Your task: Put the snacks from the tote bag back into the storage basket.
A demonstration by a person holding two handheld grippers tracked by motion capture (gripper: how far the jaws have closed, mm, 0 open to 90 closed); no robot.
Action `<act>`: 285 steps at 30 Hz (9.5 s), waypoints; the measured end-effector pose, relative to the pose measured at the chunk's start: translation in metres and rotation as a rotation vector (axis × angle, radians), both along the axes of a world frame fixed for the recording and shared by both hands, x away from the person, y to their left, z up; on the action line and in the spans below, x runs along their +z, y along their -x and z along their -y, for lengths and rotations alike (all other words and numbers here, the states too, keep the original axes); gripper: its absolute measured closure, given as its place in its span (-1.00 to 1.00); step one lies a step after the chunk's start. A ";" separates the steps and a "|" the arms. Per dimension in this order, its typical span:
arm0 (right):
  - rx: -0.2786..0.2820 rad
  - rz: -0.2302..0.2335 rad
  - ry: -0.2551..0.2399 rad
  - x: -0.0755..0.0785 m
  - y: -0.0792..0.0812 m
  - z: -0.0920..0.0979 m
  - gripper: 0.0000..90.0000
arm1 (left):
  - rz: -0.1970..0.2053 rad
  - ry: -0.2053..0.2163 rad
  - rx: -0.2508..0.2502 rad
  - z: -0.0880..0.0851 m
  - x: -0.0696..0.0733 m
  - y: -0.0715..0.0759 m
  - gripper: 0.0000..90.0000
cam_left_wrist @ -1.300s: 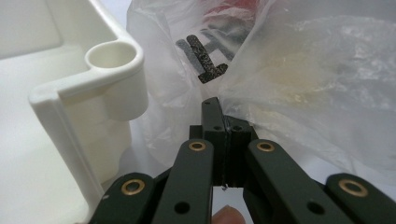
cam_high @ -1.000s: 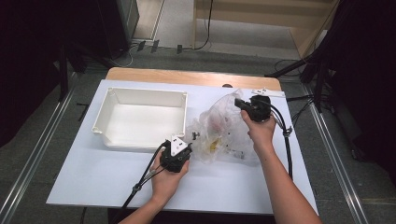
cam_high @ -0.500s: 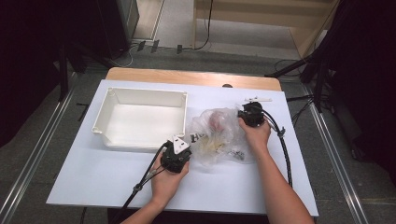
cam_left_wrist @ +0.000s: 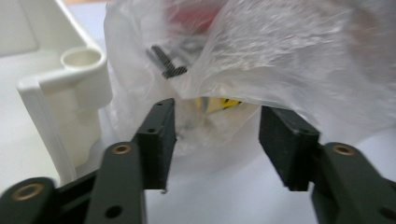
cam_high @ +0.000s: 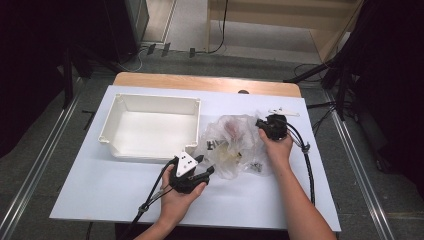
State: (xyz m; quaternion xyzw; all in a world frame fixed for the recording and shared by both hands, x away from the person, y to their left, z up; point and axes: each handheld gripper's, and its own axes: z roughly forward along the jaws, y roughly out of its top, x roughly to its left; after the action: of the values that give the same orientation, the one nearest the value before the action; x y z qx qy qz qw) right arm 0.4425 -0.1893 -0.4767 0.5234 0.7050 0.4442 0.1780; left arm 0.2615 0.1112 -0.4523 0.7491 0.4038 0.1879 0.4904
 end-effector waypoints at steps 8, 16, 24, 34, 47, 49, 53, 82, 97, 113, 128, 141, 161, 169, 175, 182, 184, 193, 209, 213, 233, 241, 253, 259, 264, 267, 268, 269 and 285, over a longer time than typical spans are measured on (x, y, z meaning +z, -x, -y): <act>-0.001 0.023 -0.008 0.000 0.004 0.000 1.00 | 0.093 0.083 -0.033 -0.008 0.039 0.010 -0.21; 0.003 0.029 0.018 0.000 0.004 -0.003 1.00 | 0.162 0.041 -0.064 0.025 0.060 0.007 -0.35; 0.039 0.036 0.018 0.001 0.006 -0.004 1.00 | 0.063 -0.022 -0.035 0.047 0.063 -0.026 -0.15; 0.080 0.068 0.003 0.008 0.011 -0.006 1.00 | 0.011 -0.076 0.060 0.042 0.034 -0.043 1.00; 0.082 0.116 -0.037 0.027 0.015 -0.001 1.00 | -0.079 -0.226 0.041 0.038 -0.011 -0.047 1.00; 0.077 0.110 -0.032 0.026 0.014 0.001 1.00 | -0.089 -0.252 0.037 0.037 -0.016 -0.048 1.00; 0.066 0.109 -0.025 0.025 0.013 0.004 1.00 | -0.095 -0.287 0.042 0.036 -0.020 -0.047 1.00; 0.203 0.240 -0.058 0.067 0.091 0.012 0.48 | -0.059 -0.203 0.059 0.027 -0.019 -0.043 1.00; 0.229 0.074 -0.153 0.053 0.062 -0.013 0.12 | -0.024 -0.217 0.053 0.029 -0.019 -0.039 1.00; 0.281 0.187 -0.068 0.068 0.059 -0.047 1.00 | 0.076 -0.046 0.016 0.022 0.008 -0.021 0.10; 0.347 0.224 -0.054 0.071 0.070 -0.057 1.00 | -0.009 -0.045 0.013 0.044 0.019 -0.037 0.40; 0.364 0.277 -0.058 0.087 0.082 -0.033 0.47 | -0.003 -0.028 0.071 0.033 0.021 -0.049 1.00; 0.192 0.277 -0.001 0.074 0.062 -0.005 0.65 | 0.004 -0.048 0.146 0.030 0.023 -0.058 1.00; 0.164 0.233 0.022 0.060 0.044 -0.014 1.00 | 0.005 -0.102 0.171 0.034 0.014 -0.062 1.00; 0.123 0.157 0.000 0.044 0.023 -0.017 1.00 | 0.001 -0.148 0.196 0.038 0.002 -0.062 1.00; 0.095 0.042 0.039 0.015 0.005 -0.020 1.00 | -0.023 -0.226 0.203 0.043 -0.013 -0.060 1.00; 0.088 0.011 0.059 0.007 0.001 -0.019 1.00 | -0.037 -0.255 0.195 0.044 -0.018 -0.060 1.00; 0.163 0.060 -0.004 0.012 0.007 -0.015 0.40 | -0.034 -0.281 0.168 0.045 -0.020 -0.056 1.00; 0.158 0.101 0.008 0.037 0.009 -0.019 1.00 | -0.031 -0.249 0.166 0.042 -0.019 -0.054 1.00; 0.168 0.090 -0.020 0.036 0.003 -0.023 1.00 | -0.033 -0.248 0.165 0.042 -0.020 -0.055 1.00; 0.113 -0.077 0.130 0.006 -0.029 -0.041 1.00 | -0.064 -0.267 0.149 0.040 -0.021 -0.055 1.00; 0.069 -0.121 0.157 -0.001 -0.031 -0.034 1.00 | -0.086 -0.304 0.129 0.040 -0.023 -0.055 1.00; 0.128 0.050 0.000 0.031 0.004 -0.008 0.46 | -0.111 -0.244 0.111 0.034 -0.023 -0.056 1.00; 0.119 0.183 -0.022 0.061 0.042 -0.007 0.35 | -0.128 -0.222 0.110 0.032 -0.023 -0.057 1.00; 0.116 0.203 -0.046 0.070 0.054 -0.006 0.38 | -0.131 -0.212 0.110 0.031 -0.023 -0.058 1.00; 0.091 0.145 -0.018 0.063 0.045 -0.004 0.68 | -0.132 -0.215 0.108 0.031 -0.023 -0.058 1.00; 0.090 0.121 -0.025 0.060 0.041 -0.004 0.74 | -0.131 -0.214 0.108 0.031 -0.023 -0.058 1.00; 0.093 0.082 -0.034 0.052 0.035 -0.003 0.79 | -0.131 -0.214 0.108 0.031 -0.023 -0.058 1.00; 0.034 -0.127 0.157 -0.002 0.007 0.000 1.00 | -0.160 -0.196 0.104 0.029 -0.023 -0.060 1.00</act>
State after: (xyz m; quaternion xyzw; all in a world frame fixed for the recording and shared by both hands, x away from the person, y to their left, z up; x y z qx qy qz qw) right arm 0.4351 -0.1890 -0.4789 0.5229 0.7564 0.3564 0.1656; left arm 0.3211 0.0818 -0.4757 0.7840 0.4597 0.1916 0.3707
